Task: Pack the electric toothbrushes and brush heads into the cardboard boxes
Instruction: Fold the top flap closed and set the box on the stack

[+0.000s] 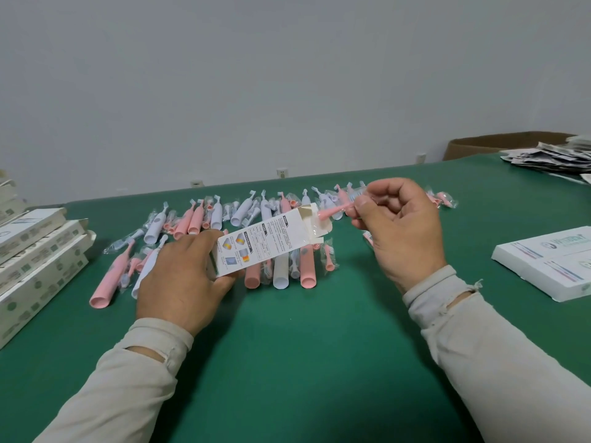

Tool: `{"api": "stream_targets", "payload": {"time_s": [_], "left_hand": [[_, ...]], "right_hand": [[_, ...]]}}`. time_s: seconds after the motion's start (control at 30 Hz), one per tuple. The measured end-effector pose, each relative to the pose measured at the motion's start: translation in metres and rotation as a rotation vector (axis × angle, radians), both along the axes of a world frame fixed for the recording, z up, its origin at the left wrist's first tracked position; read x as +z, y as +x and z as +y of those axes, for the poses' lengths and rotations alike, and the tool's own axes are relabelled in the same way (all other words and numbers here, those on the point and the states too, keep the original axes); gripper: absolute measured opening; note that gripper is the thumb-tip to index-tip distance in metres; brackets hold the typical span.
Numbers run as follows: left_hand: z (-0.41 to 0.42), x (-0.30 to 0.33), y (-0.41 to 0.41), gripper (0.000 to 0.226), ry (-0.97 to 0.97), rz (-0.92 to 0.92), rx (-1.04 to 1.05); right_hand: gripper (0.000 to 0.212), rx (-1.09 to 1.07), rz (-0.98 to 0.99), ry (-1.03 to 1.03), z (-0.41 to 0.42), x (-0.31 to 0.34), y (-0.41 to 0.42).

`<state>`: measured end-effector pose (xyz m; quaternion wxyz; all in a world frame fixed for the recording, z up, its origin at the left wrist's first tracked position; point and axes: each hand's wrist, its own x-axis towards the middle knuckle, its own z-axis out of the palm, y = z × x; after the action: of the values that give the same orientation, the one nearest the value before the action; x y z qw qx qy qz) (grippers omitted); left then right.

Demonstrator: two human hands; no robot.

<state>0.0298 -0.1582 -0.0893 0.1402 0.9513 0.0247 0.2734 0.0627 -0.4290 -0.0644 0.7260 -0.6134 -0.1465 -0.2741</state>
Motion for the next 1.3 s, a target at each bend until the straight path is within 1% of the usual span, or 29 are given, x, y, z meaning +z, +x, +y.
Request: {"api": "stream_targets", "payload": {"time_s": [0.17,0.23,0.33,0.4,0.47,0.5,0.53,0.6,0.63,0.67,0.7,0.73,0.77,0.8,0.83,0.87,0.9,0.93,1.0,1.03,1.07,1.1,1.13,1.17,1.23,1.3], "left_hand": [[-0.003,0.0,-0.001,0.056,0.024,0.001,-0.035],[-0.005,-0.001,-0.001,0.055,0.032,-0.006,-0.06],[-0.007,0.0,-0.003,0.055,0.02,-0.002,-0.092],[-0.008,0.002,-0.004,0.055,0.002,-0.008,-0.108],[-0.01,0.003,-0.005,0.053,-0.002,-0.007,-0.123],[-0.011,0.003,-0.006,0.05,-0.003,-0.008,-0.131],[-0.012,0.004,-0.006,0.049,-0.006,-0.012,-0.141],[-0.014,0.004,-0.007,0.05,-0.012,-0.022,-0.155],[-0.014,0.004,-0.006,0.051,-0.009,-0.026,-0.158],[-0.014,0.004,-0.006,0.051,-0.004,-0.027,-0.157],[-0.013,0.003,-0.005,0.05,0.003,-0.024,-0.151],[-0.012,0.003,-0.005,0.049,0.009,-0.018,-0.139],[-0.011,0.002,-0.004,0.049,0.014,-0.016,-0.122],[-0.01,0.002,-0.004,0.05,0.017,-0.018,-0.101],[-0.008,0.002,-0.003,0.051,0.015,-0.02,-0.076],[-0.006,0.001,-0.002,0.052,0.01,-0.019,-0.051],[-0.005,0.001,-0.002,0.053,0.005,-0.015,-0.033],[-0.004,0.001,-0.001,0.054,0.005,-0.008,-0.023],[-0.003,0.0,0.0,0.053,0.016,0.004,-0.015],[-0.003,-0.001,0.0,0.053,0.022,0.009,-0.016],[-0.003,-0.002,0.0,0.053,0.025,0.013,-0.02],[-0.003,-0.002,0.0,0.054,0.026,0.017,-0.023],[-0.003,-0.002,0.0,0.055,0.026,0.02,-0.022],[-0.002,-0.002,0.0,0.055,0.024,0.021,-0.02],[0.0,-0.002,0.0,0.056,0.019,0.018,-0.018],[0.0,-0.002,0.0,0.056,0.021,0.017,-0.019]], "right_hand": [[0.018,0.056,-0.021,-0.073,0.01,-0.007,-0.002],[0.02,0.078,0.001,-0.077,0.017,-0.011,-0.005],[0.013,0.046,0.057,-0.079,0.023,-0.015,-0.008],[0.009,-0.049,0.094,-0.183,0.023,-0.017,-0.007],[0.011,-0.141,0.087,-0.369,0.022,-0.017,-0.009],[0.013,-0.104,0.091,-0.428,0.024,-0.018,-0.008],[0.015,0.016,0.129,-0.423,0.025,-0.019,-0.011],[0.038,0.272,0.277,-0.323,0.03,-0.019,-0.006],[0.04,0.346,0.355,-0.33,0.035,-0.016,0.002],[0.031,0.381,0.383,-0.38,0.034,-0.017,0.006],[0.021,0.379,0.391,-0.397,0.031,-0.016,0.01],[0.024,0.322,0.401,-0.394,0.028,-0.013,0.014],[0.039,0.254,0.409,-0.326,0.024,-0.011,0.019],[0.053,0.138,0.388,-0.27,0.016,-0.009,0.022],[0.056,-0.014,0.34,-0.264,0.001,-0.012,0.023],[0.049,-0.173,0.305,-0.315,-0.015,-0.017,0.022],[0.034,-0.309,0.308,-0.444,-0.029,-0.02,0.028],[0.023,-0.38,0.354,-0.629,-0.041,-0.027,0.03],[0.037,-0.348,0.449,-1.021,-0.045,-0.034,0.04],[0.042,-0.306,0.483,-1.171,-0.043,-0.035,0.043],[0.042,-0.276,0.508,-1.292,-0.039,-0.036,0.044],[0.035,-0.262,0.536,-1.378,-0.034,-0.037,0.045],[0.025,-0.266,0.569,-1.413,-0.032,-0.037,0.045],[0.021,-0.288,0.599,-1.416,-0.03,-0.035,0.045],[0.021,-0.364,0.63,-1.417,-0.031,-0.026,0.043],[0.012,-0.408,0.655,-1.413,-0.035,-0.018,0.041]]}}
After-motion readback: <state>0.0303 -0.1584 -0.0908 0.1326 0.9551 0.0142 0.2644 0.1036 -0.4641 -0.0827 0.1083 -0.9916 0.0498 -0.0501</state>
